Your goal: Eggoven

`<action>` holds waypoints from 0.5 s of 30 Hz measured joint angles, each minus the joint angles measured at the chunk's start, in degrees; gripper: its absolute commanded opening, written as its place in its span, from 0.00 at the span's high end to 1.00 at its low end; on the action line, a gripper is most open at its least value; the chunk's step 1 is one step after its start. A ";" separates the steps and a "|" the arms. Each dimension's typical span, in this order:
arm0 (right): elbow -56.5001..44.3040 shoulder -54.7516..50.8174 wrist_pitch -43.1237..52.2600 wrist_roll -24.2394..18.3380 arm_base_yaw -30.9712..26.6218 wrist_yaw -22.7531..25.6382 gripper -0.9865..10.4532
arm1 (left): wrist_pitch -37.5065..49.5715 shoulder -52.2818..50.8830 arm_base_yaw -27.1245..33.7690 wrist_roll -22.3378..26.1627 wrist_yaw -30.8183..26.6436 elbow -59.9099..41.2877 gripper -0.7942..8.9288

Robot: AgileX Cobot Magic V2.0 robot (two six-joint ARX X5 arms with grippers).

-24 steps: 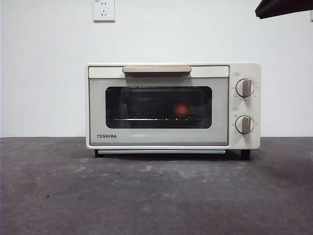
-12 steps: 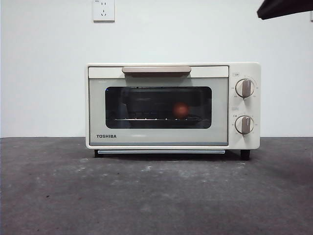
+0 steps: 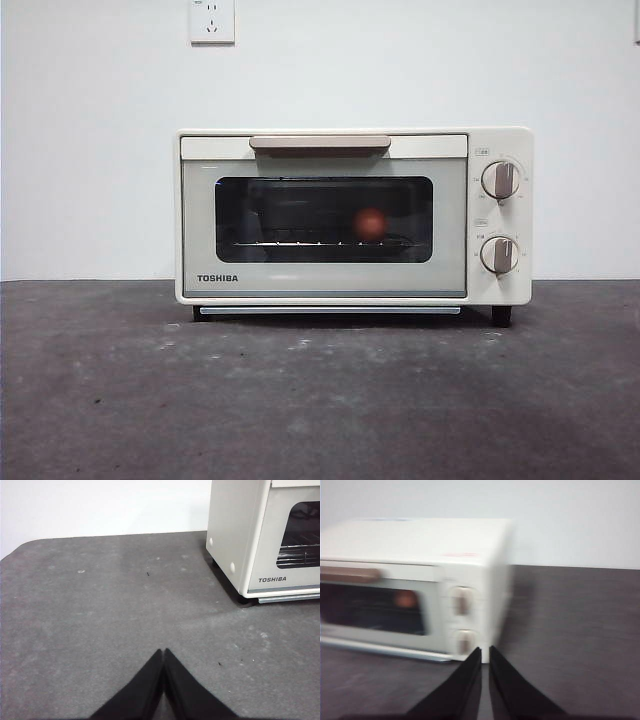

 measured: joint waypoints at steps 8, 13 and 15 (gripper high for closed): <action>-13.38 -12.35 8.00 -1.27 -9.25 -0.02 0.91 | 0.00 0.00 0.00 0.00 0.00 0.00 0.91; -18.93 -17.62 7.93 -1.31 -9.99 -0.02 0.91 | 0.00 0.00 0.00 0.00 0.00 0.00 0.91; -20.39 -18.88 8.00 -1.31 -9.99 -0.04 0.91 | 0.00 0.00 0.00 0.00 0.00 0.00 0.91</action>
